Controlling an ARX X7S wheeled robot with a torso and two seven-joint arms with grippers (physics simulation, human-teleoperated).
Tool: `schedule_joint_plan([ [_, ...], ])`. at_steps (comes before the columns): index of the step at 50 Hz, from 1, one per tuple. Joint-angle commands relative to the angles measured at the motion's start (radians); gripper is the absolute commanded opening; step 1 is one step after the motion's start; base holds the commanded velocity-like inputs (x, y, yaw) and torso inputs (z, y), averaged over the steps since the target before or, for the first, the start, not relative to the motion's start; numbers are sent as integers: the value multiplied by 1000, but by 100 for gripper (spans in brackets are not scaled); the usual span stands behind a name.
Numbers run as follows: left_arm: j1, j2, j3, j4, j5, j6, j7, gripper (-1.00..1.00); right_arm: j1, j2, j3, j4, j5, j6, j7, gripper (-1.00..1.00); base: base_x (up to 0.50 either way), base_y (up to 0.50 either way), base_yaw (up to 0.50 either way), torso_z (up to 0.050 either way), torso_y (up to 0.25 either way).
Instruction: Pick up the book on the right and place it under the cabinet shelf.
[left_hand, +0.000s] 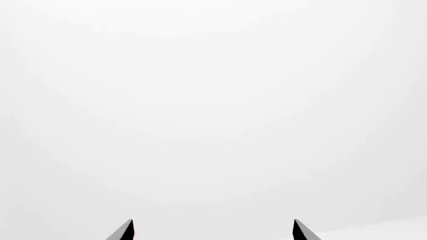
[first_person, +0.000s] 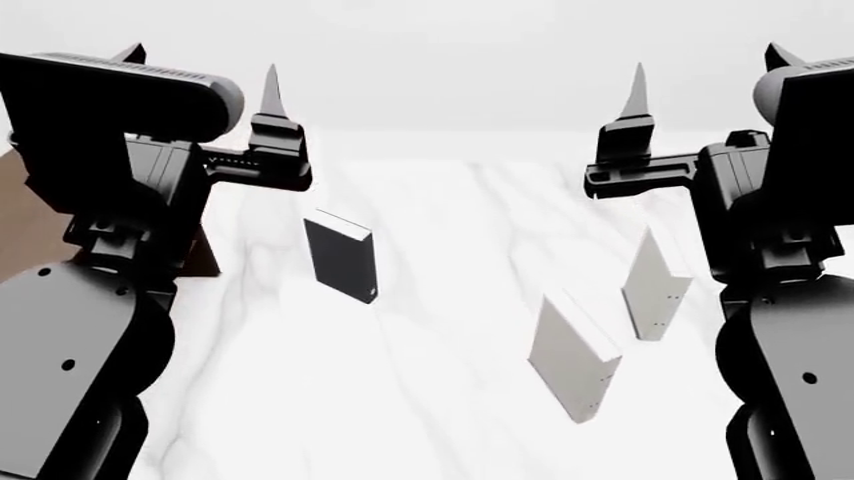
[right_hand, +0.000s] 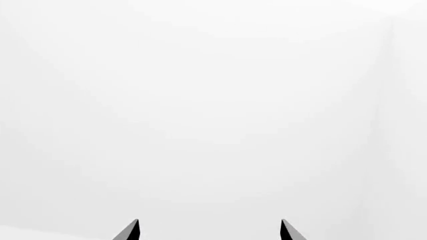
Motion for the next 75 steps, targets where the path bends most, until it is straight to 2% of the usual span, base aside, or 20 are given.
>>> schedule_joint_plan([
  [1, 8, -4, -1, -2, -5, 6, -3, 100, -3, 0, -1, 2, 3, -2, 5, 100, 289, 0, 0, 0, 0],
  [19, 10, -13, -6, 6, -14, 0, -10, 100, 18, -5, 2, 10, 10, 40, 14, 100, 76, 0, 0, 0, 1],
  [27, 9, -13, -5, 16, -20, -8, -14, 100, 118, 7, 22, 30, 36, 196, -14, 100, 0, 0, 0, 0, 0],
  [31, 10, -12, -7, 15, -22, -3, -15, 100, 193, 16, 53, 81, 72, 314, -61, 100, 0, 0, 0, 0, 0],
  [35, 10, -12, -8, 11, -24, -2, -17, 100, 247, 76, 9, 145, 80, 372, -75, 100, 0, 0, 0, 0, 0],
  [47, -2, -13, -3, 21, -29, -18, -26, 100, 358, 177, -17, 349, 200, 383, -74, 100, 0, 0, 0, 0, 0],
  [49, -5, -13, -3, 22, -32, -22, -26, 100, 362, 151, 51, 389, 227, 367, -104, 100, 0, 0, 0, 0, 0],
  [53, -9, -14, -2, 25, -37, -28, -25, 100, 385, 194, 2, 465, 248, 385, -124, 100, 0, 0, 0, 0, 0],
  [61, -16, -19, -3, 31, -46, -40, -23, 100, 462, 293, -41, 656, 564, 386, 113, 100, 0, 0, 0, 0, 0],
  [75, -16, -21, 6, 24, -52, -36, -26, 100, 516, 391, -97, 815, 911, 380, 359, 100, 0, 0, 0, 0, 0],
])
